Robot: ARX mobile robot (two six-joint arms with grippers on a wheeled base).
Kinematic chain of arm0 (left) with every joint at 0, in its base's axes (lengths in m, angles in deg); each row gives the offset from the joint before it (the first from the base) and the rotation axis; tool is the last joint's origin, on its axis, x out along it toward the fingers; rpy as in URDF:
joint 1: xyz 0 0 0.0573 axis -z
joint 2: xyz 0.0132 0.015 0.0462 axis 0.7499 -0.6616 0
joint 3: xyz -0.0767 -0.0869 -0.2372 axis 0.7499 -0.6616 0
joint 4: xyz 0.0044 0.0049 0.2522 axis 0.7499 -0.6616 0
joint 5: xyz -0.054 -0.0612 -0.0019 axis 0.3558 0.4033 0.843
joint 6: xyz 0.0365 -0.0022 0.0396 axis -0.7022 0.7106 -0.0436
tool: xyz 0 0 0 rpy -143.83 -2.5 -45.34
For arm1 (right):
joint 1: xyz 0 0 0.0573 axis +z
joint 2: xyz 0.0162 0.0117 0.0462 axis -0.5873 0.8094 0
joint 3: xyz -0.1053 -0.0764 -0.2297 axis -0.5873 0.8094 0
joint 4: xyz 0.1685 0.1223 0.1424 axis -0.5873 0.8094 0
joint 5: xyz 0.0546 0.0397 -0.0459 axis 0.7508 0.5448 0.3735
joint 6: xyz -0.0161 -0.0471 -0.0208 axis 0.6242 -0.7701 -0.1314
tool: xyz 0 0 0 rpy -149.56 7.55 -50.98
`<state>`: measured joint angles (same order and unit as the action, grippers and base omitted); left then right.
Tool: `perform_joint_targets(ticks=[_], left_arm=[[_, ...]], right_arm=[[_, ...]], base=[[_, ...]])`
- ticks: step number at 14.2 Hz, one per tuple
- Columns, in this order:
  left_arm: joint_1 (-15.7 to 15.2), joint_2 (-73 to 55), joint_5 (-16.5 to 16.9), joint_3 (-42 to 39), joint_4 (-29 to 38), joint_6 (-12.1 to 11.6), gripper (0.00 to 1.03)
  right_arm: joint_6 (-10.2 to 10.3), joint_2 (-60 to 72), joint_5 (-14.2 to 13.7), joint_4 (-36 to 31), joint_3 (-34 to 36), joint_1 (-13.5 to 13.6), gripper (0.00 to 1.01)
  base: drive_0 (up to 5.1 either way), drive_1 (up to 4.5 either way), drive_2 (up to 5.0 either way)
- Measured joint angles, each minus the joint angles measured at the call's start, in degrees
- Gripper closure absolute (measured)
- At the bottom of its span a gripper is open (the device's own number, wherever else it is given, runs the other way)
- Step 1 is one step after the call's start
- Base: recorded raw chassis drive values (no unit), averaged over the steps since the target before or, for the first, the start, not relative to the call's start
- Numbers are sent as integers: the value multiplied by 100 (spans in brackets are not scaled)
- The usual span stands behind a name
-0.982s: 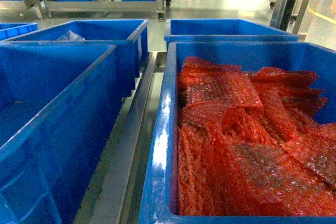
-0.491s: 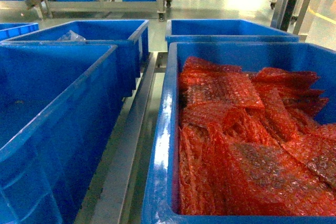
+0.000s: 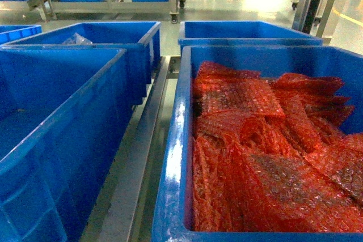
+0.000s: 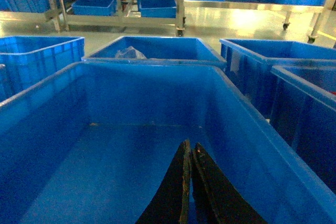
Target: Pick blue part to blue bin on bottom shelf
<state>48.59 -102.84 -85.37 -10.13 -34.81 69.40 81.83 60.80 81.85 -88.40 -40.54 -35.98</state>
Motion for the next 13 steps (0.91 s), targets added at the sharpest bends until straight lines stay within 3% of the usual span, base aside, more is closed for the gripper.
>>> perform_joint_targets(ticks=[4,5,11,12,13], left_arm=[[0,1054,0,-2,-1001,0,101],[0,1718,0,-4,-1633,0,101],[0,2905,0,-4,-2796,0,101],[0,3449,0,-2,-3654,0,101],[0,3838,-4,-2,-3827,-2,101]], right_arm=[[0,0,0,0,0,0,3],[0,0,0,2,0,0,3],[0,0,0,0,0,0,3],[2,0,-4,4,0,0,3],[0,0,0,0,0,0,3]], base=[[0,0,0],[0,0,0],[0,0,0],[0,0,0],[0,0,0]])
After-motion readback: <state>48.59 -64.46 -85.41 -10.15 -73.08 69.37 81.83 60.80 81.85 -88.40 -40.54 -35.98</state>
